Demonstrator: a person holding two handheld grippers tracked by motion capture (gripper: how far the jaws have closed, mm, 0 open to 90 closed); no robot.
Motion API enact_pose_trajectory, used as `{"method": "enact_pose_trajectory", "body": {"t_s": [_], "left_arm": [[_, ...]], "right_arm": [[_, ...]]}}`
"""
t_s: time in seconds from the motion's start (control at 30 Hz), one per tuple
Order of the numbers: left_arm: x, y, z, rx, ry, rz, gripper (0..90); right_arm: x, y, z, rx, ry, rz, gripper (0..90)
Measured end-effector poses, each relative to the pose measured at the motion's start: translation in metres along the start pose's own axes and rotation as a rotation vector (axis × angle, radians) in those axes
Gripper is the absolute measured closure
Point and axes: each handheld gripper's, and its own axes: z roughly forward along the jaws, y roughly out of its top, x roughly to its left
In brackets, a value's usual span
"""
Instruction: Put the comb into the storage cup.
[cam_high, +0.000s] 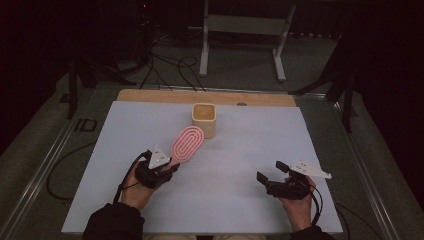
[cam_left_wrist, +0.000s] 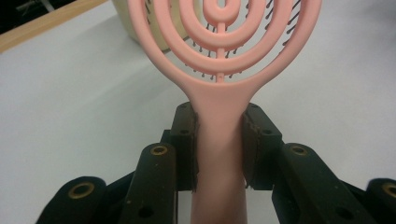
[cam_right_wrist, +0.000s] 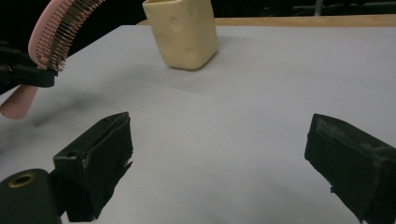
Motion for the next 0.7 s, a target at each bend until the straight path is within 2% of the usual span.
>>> {"method": "enact_pose_trajectory", "body": {"t_s": [0.17, 0.3, 0.4, 0.5, 0.7], "left_arm": [[-0.001, 0.006, 0.003, -0.003, 0.003, 0.014, 70.5], [-0.002, 0.007, 0.004, -0.015, 0.003, 0.015, 70.4], [-0.003, 0.006, 0.005, -0.021, 0.003, 0.009, 70.4], [-0.006, 0.004, 0.006, -0.013, 0.004, 0.021, 70.4], [-0.007, 0.004, 0.007, -0.022, 0.004, 0.015, 70.4]], "right_arm": [[0.003, 0.009, 0.007, 0.001, 0.022, 0.018, 7.3], [0.007, 0.019, 0.012, 0.010, 0.032, -0.002, 7.3], [0.010, 0.025, 0.018, 0.004, 0.056, -0.006, 7.3], [0.012, 0.028, 0.025, -0.007, 0.083, -0.007, 7.3], [0.021, 0.032, 0.042, 0.021, 0.120, -0.033, 7.3]]}}
